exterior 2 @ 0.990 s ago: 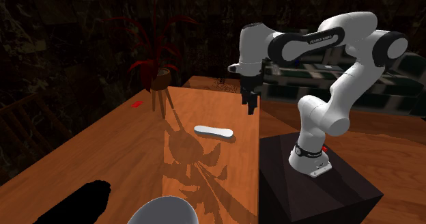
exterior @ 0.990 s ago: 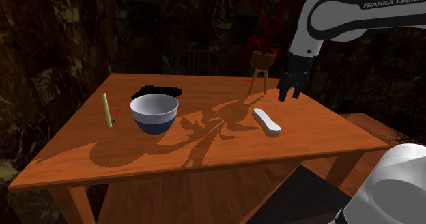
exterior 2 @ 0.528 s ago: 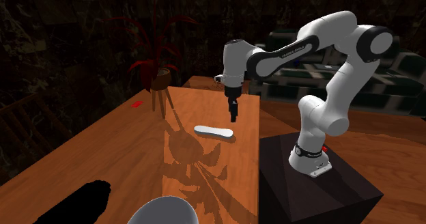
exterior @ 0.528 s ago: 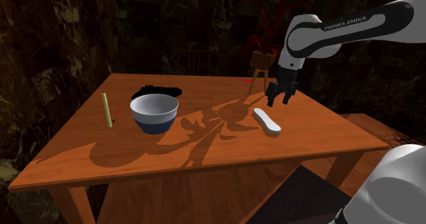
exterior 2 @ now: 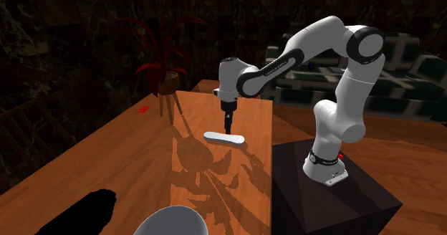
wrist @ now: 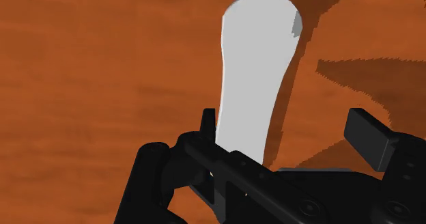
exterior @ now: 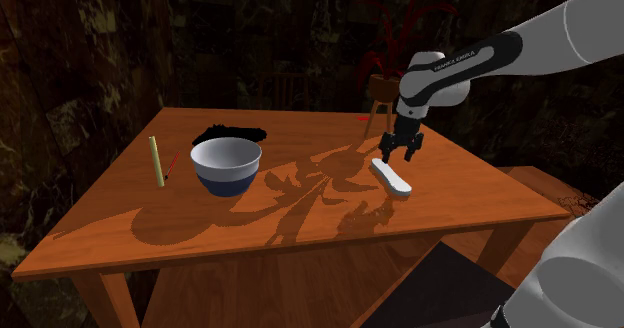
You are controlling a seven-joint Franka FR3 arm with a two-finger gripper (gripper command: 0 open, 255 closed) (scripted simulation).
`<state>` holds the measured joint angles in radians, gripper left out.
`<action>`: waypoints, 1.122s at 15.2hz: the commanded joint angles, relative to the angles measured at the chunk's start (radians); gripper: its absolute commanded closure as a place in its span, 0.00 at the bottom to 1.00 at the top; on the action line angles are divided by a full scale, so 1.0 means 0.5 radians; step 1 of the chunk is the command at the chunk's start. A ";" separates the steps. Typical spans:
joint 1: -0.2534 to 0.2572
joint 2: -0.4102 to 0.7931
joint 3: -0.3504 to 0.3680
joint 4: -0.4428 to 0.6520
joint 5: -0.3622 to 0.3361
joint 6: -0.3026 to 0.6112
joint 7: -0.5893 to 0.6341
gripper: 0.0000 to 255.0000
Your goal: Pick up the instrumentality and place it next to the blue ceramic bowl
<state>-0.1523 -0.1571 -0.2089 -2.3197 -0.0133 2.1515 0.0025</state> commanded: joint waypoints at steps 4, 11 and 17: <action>-0.025 0.255 -0.039 0.092 0.054 0.171 0.002 0.00; -0.024 0.363 -0.038 0.020 0.090 0.348 -0.024 0.00; -0.024 0.363 -0.038 0.020 0.090 0.348 -0.024 0.00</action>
<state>-0.1645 0.0244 -0.2281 -2.3098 0.0315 2.3253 -0.0094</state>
